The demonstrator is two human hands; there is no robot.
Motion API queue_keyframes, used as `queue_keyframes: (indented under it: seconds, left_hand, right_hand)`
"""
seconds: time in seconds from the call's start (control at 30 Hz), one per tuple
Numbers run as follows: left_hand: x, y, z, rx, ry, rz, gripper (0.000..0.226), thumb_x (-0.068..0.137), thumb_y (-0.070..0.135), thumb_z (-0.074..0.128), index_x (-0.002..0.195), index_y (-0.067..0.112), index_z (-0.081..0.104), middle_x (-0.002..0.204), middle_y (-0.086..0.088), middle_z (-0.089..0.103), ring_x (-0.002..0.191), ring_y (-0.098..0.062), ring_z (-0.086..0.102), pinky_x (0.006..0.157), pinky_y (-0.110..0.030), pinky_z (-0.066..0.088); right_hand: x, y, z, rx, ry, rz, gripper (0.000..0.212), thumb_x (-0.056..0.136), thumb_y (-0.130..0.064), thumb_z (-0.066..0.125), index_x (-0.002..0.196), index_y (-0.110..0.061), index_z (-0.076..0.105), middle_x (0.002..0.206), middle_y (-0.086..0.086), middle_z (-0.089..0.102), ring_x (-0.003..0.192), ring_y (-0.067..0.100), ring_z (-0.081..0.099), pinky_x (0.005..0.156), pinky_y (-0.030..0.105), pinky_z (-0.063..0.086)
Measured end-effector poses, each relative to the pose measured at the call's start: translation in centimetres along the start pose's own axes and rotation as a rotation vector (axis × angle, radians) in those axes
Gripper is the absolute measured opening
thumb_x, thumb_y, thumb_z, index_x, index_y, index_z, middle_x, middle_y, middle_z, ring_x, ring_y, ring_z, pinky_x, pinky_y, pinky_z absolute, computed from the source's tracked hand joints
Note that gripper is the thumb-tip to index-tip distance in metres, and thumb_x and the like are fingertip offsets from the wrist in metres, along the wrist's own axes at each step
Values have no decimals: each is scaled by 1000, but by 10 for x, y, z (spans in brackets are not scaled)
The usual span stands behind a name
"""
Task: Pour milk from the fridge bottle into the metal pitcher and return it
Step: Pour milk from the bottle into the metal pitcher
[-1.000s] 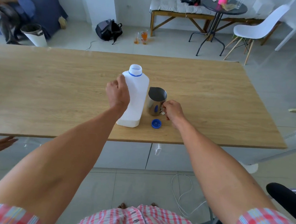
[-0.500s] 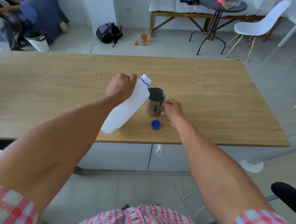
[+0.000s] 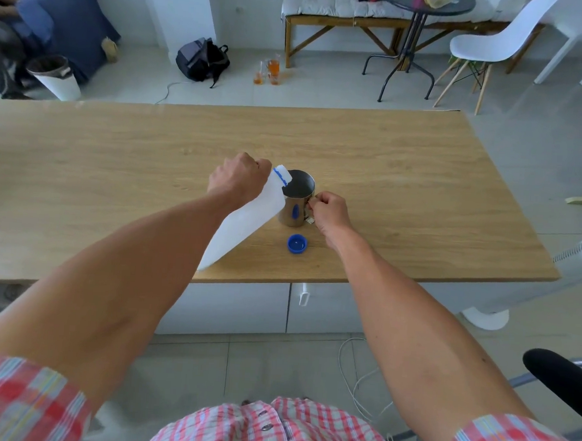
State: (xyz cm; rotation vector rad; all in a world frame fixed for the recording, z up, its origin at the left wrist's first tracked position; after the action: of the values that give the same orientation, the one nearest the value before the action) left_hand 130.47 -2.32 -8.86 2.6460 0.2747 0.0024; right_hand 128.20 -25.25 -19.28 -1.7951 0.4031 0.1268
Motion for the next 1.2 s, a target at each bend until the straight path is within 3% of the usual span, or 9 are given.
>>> queue_keyframes:
  seconds: [0.17, 0.4, 0.67, 1.2]
  left_hand:
    - [2, 2, 6, 68, -21, -4, 34, 91, 35, 39, 67, 12, 44, 63, -3, 41, 53, -21, 38, 51, -30, 29]
    - [4, 3, 9, 112, -25, -14, 39, 95, 38, 38, 71, 12, 52, 67, -4, 50, 56, -21, 45, 53, -30, 33]
    - [4, 15, 6, 194, -57, 10, 37, 96, 36, 38, 77, 12, 59, 74, -7, 57, 61, -22, 51, 56, -31, 35]
    - [2, 25, 2, 242, -76, 14, 31, 97, 33, 41, 74, 17, 53, 76, -6, 57, 63, -22, 50, 53, -31, 31]
  right_hand:
    - [3, 1, 1, 16, 0, -3, 18, 98, -7, 51, 86, -8, 64, 78, 9, 61, 59, 15, 46, 33, 12, 29]
    - [6, 3, 3, -2, -7, 0, 19, 98, -10, 52, 85, -10, 66, 78, 8, 62, 61, 15, 49, 35, 14, 33]
    - [9, 5, 4, -2, -3, 0, 19, 99, -10, 51, 85, -11, 64, 80, 8, 61, 64, 14, 47, 47, 24, 36]
    - [12, 6, 5, 13, 6, -5, 18, 99, -9, 50, 87, -10, 64, 83, 10, 61, 70, 18, 47, 50, 26, 34]
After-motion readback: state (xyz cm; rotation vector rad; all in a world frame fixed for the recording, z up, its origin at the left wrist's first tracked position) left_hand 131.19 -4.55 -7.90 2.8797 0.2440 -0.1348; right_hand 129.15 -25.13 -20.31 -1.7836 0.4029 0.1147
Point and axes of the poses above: each hand's wrist, its own x-axis towards the middle knuckle, its own z-axis out of the palm, y = z × x, the point moved 10 cm from there along x, towards the middle knuckle
